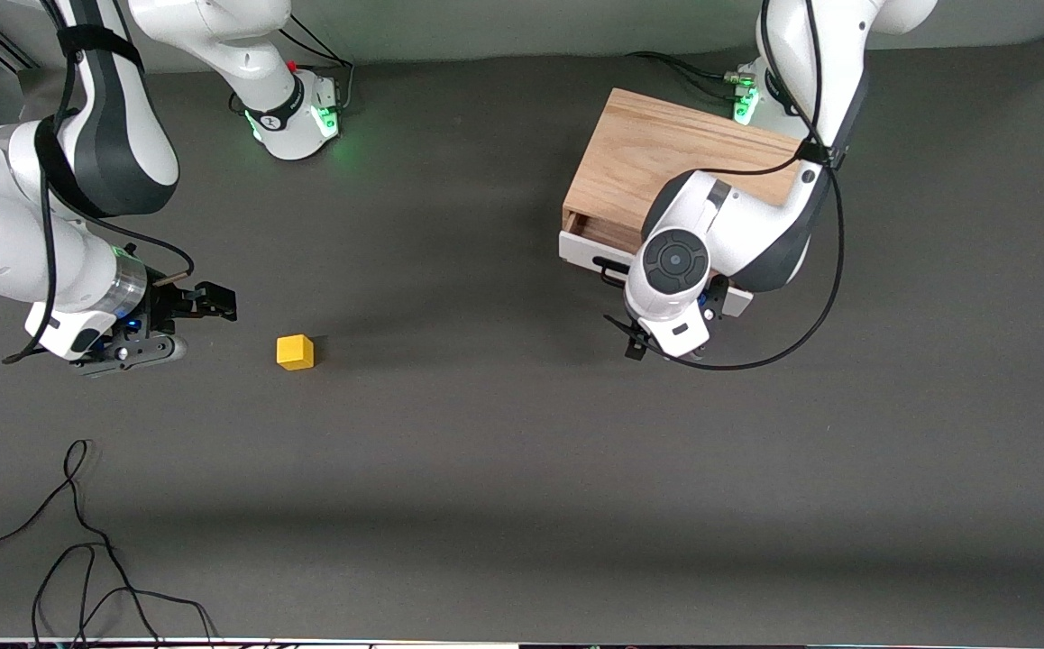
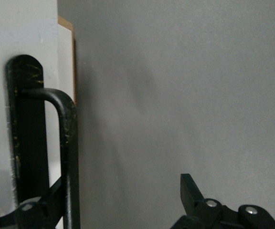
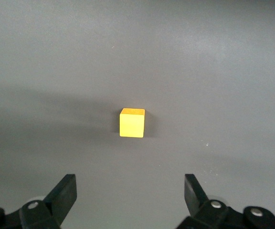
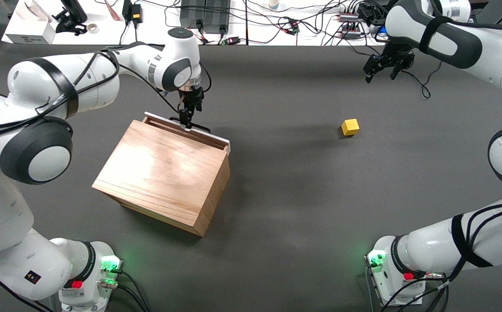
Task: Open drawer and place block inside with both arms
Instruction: 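Pull the drawer fully open with the left gripper while the right gripper nears the cube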
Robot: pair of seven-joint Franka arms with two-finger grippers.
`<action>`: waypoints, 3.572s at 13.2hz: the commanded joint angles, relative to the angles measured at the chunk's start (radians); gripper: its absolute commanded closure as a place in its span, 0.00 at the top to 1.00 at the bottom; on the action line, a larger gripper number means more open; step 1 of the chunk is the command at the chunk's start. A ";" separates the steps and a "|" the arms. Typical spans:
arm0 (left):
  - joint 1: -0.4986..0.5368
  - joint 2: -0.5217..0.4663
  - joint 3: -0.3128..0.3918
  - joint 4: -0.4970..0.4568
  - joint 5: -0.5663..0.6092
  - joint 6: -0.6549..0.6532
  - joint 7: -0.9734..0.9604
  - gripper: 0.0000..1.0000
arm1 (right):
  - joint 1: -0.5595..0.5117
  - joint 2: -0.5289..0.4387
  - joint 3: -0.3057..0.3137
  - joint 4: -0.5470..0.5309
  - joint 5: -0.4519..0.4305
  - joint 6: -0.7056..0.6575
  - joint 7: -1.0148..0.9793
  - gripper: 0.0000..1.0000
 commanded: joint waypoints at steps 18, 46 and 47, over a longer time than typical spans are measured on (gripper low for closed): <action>-0.002 0.213 0.004 0.307 0.002 0.158 -0.008 1.00 | 0.005 -0.017 -0.008 -0.104 -0.005 0.148 0.000 1.00; 0.036 0.181 0.002 0.386 0.016 0.151 0.040 1.00 | 0.005 0.006 0.000 -0.191 -0.002 0.288 0.005 1.00; 0.036 0.173 0.001 0.386 0.014 0.142 0.040 1.00 | 0.005 0.009 0.000 -0.191 -0.002 0.290 0.008 1.00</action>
